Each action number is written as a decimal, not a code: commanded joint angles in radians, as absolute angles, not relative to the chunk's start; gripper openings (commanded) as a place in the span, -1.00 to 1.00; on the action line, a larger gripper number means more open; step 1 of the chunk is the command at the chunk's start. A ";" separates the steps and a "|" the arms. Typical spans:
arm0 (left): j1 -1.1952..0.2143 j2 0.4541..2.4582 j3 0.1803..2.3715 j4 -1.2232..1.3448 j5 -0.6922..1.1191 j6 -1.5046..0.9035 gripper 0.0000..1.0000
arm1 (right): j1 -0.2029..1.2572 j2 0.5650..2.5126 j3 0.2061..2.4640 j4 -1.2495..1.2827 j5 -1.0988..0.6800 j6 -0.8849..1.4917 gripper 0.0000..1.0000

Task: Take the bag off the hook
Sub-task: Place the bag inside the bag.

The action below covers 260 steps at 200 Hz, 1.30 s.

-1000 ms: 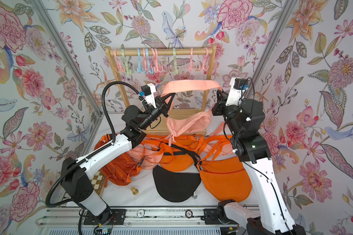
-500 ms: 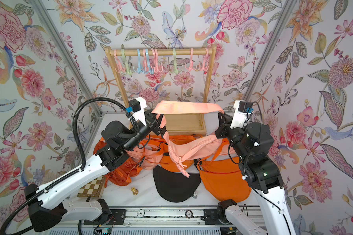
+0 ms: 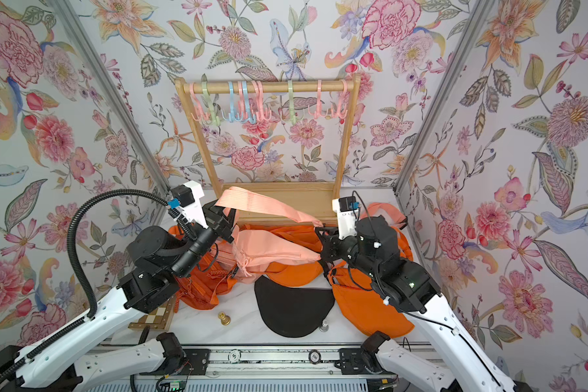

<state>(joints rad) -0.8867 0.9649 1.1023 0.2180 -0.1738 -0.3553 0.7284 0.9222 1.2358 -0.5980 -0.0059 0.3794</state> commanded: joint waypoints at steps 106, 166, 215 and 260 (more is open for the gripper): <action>-0.930 0.916 0.985 0.079 -0.259 -0.502 -1.00 | 1.042 1.062 1.253 -0.716 0.018 0.439 -1.00; -0.950 0.908 0.999 0.054 -0.268 -0.506 -1.00 | 1.225 1.073 1.303 -0.716 -0.089 0.404 -1.00; -0.956 0.949 0.993 0.076 -0.265 -0.488 -1.00 | 1.234 1.003 1.208 -0.716 -0.051 0.479 -1.00; -0.956 1.037 1.048 0.090 -0.257 -0.446 -1.00 | 1.132 1.012 1.086 -0.710 -0.107 0.511 -1.00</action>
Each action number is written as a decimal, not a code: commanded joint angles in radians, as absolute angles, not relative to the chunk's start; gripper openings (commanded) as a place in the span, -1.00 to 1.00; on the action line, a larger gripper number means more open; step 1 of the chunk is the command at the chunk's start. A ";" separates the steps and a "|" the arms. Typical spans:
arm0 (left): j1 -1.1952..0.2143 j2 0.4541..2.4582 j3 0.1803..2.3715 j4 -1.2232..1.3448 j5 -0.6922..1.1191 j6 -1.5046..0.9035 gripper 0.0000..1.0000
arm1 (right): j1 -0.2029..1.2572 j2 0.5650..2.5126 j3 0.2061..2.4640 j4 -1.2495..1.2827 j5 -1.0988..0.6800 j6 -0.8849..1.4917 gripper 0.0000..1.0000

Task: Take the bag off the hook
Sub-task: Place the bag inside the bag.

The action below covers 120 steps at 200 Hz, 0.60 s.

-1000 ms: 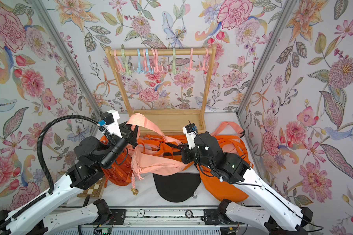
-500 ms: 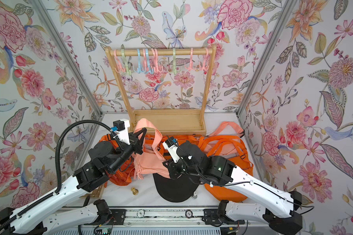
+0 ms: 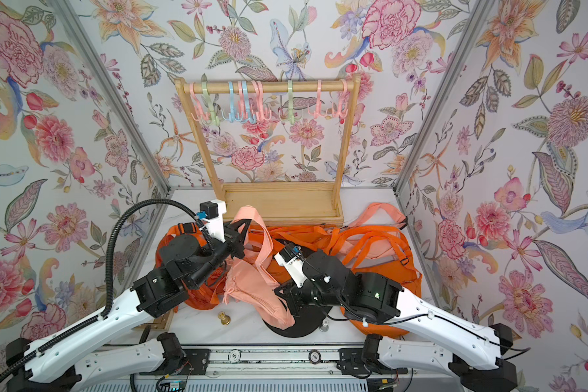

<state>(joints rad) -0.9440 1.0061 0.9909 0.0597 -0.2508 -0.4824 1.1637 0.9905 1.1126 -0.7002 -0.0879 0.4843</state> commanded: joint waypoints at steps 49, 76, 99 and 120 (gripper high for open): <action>-0.956 1.130 1.228 0.104 -0.151 -0.413 -1.00 | 0.898 0.994 1.326 -0.707 -0.091 0.411 -1.00; -0.966 1.229 1.339 0.131 -0.083 -0.393 -1.00 | 0.614 1.005 1.466 -0.709 -0.064 0.342 -1.00; -0.982 1.331 1.413 0.175 -0.030 -0.383 -1.00 | 0.343 1.041 1.545 -0.706 -0.076 0.317 -1.00; -0.997 1.440 1.489 0.215 0.019 -0.365 -1.00 | 0.112 1.105 1.592 -0.688 -0.144 0.318 -1.00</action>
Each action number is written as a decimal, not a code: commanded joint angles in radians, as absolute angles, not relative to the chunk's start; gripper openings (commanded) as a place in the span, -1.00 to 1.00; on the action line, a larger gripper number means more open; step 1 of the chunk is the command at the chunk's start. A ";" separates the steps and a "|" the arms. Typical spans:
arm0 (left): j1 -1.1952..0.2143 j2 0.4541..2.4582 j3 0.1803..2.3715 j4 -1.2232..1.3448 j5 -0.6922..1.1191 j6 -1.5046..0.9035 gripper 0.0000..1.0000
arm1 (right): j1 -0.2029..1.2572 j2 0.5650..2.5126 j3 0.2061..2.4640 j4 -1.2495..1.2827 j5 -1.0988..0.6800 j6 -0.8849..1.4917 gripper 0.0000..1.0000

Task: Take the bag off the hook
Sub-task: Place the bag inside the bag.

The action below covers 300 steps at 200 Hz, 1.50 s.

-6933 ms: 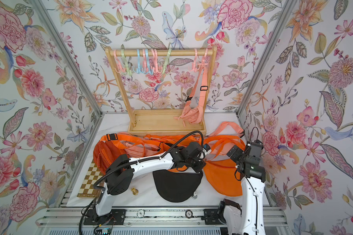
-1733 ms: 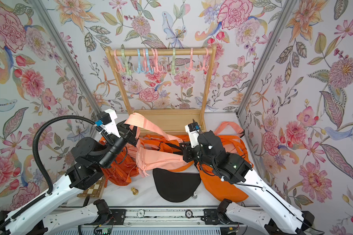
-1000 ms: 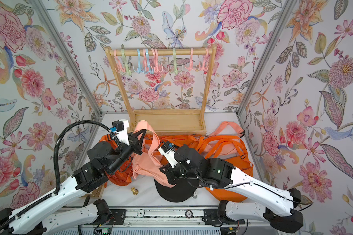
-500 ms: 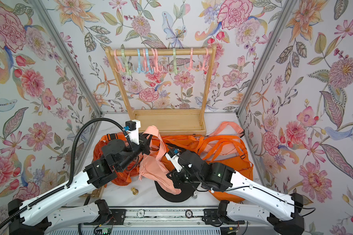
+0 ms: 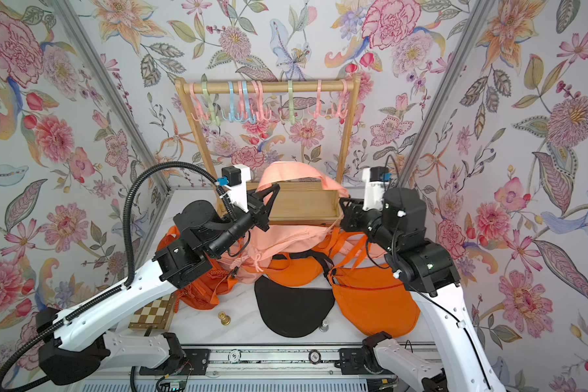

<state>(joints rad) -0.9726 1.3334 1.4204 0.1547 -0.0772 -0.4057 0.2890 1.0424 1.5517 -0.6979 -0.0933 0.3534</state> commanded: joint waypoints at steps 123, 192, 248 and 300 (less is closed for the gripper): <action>-1.000 2.398 2.562 0.041 0.220 -0.191 -1.00 | -0.344 1.826 2.092 -0.542 -0.454 0.416 -1.00; -0.976 2.472 2.374 0.403 0.152 -0.039 -1.00 | -0.318 2.110 2.412 -0.546 -0.378 0.329 -1.00; -0.920 2.619 2.449 0.432 0.182 -0.179 -1.00 | -0.284 2.196 2.447 -0.541 -0.293 0.258 -1.00; -0.889 2.659 2.546 0.428 0.110 -0.156 -0.99 | -0.235 2.284 2.628 -0.454 -0.188 0.229 -1.00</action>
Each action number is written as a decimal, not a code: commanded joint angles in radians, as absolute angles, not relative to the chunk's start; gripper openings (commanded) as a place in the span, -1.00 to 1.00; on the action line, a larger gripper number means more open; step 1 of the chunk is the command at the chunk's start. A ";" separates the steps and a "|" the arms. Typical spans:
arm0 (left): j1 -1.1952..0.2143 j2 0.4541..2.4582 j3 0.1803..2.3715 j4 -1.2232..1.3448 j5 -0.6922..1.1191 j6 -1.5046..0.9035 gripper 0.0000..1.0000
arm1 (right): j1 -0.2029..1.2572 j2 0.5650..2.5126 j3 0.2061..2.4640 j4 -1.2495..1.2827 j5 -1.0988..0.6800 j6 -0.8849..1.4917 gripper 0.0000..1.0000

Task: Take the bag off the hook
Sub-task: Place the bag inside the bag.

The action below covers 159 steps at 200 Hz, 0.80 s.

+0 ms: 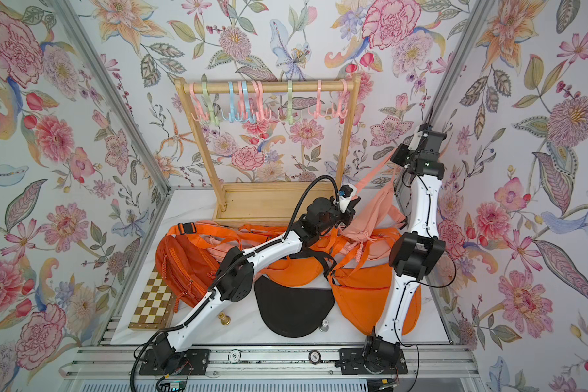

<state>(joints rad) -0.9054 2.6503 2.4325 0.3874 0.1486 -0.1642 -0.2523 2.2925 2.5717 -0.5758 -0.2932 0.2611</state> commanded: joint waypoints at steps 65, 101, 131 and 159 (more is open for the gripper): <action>-0.852 2.622 2.531 0.485 0.007 -0.090 -1.00 | -0.180 2.200 2.474 -0.365 -0.114 0.112 -1.00; -0.851 2.641 2.445 0.484 0.055 -0.172 -1.00 | -0.168 2.048 2.072 -0.251 -0.076 0.091 -1.00; -0.856 2.651 2.408 0.470 0.096 -0.221 -0.97 | -0.176 1.957 1.817 -0.175 -0.056 0.101 -1.00; -0.864 2.656 2.368 0.482 0.115 -0.255 -0.77 | -0.178 1.941 1.723 -0.169 -0.068 0.093 -1.00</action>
